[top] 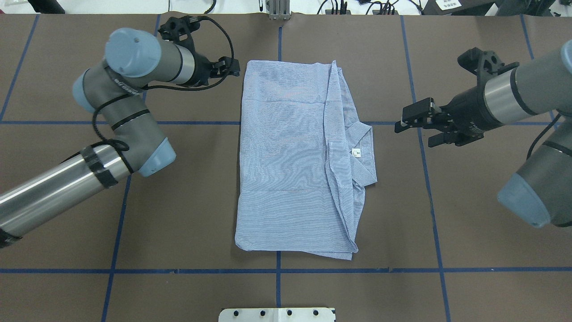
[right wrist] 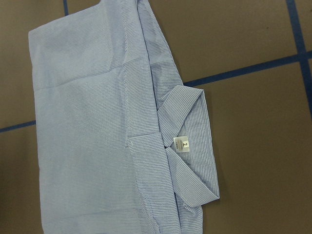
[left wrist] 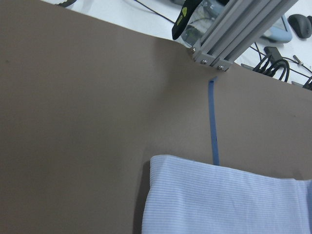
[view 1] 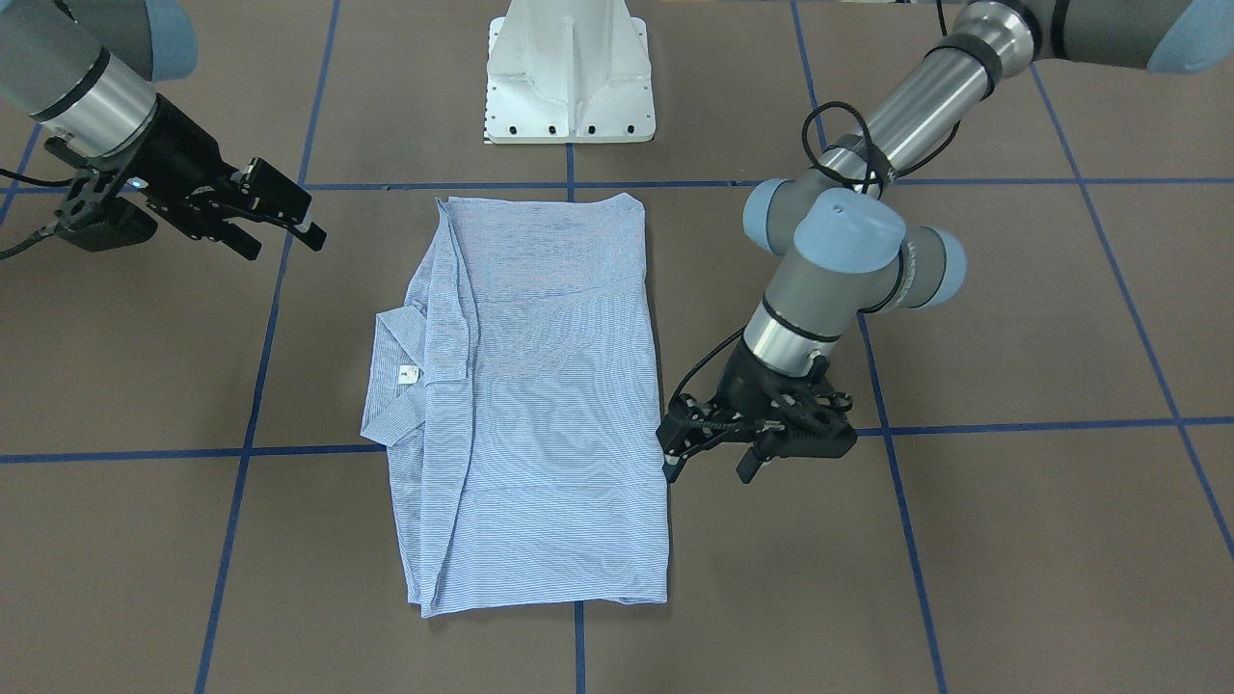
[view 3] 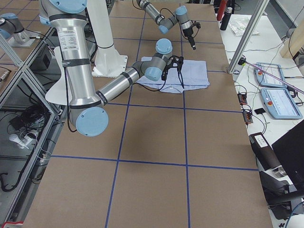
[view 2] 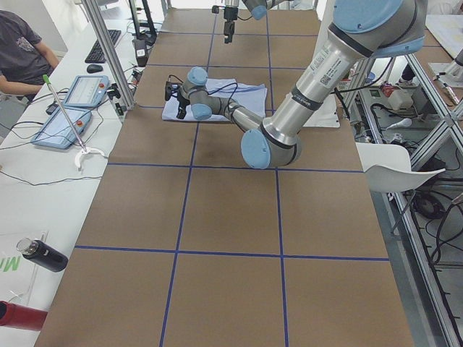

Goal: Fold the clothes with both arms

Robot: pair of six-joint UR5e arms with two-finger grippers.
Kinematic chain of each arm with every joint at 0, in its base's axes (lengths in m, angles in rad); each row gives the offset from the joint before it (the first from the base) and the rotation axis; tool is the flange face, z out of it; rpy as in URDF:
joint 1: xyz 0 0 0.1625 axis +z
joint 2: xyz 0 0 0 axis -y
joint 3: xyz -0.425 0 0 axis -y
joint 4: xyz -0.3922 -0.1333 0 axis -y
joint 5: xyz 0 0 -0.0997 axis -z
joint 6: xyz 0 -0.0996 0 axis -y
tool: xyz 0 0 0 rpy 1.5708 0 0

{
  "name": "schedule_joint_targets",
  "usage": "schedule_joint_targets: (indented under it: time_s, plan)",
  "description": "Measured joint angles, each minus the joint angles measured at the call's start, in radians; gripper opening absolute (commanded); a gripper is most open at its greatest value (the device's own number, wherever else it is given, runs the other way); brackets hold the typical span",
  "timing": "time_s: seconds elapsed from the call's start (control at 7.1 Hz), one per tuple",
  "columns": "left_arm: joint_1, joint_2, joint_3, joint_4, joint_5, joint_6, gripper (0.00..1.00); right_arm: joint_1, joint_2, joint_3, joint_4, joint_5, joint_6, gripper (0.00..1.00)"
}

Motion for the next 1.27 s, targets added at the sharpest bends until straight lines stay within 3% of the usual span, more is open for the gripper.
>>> schedule_joint_targets:
  time_s: [0.14, 0.42, 0.7, 0.99, 1.27]
  plan:
    - [-0.002, 0.093, -0.139, 0.055, -0.033, 0.001, 1.00, -0.054, 0.009, -0.001, -0.028, -0.061, -0.032, 1.00]
    - [-0.002, 0.177, -0.312, 0.169, -0.067, 0.001, 1.00, -0.216, 0.082, -0.014, -0.190, -0.315, -0.118, 1.00]
    - [-0.001, 0.212, -0.388, 0.213, -0.078, 0.001, 1.00, -0.327, 0.234, -0.053, -0.447, -0.473, -0.240, 1.00]
    - [0.000, 0.223, -0.414, 0.220, -0.098, -0.002, 1.00, -0.435, 0.275, -0.101, -0.522, -0.607, -0.344, 1.00]
    - [0.002, 0.228, -0.418, 0.221, -0.104, -0.005, 1.00, -0.489, 0.272, -0.117, -0.534, -0.640, -0.376, 1.00]
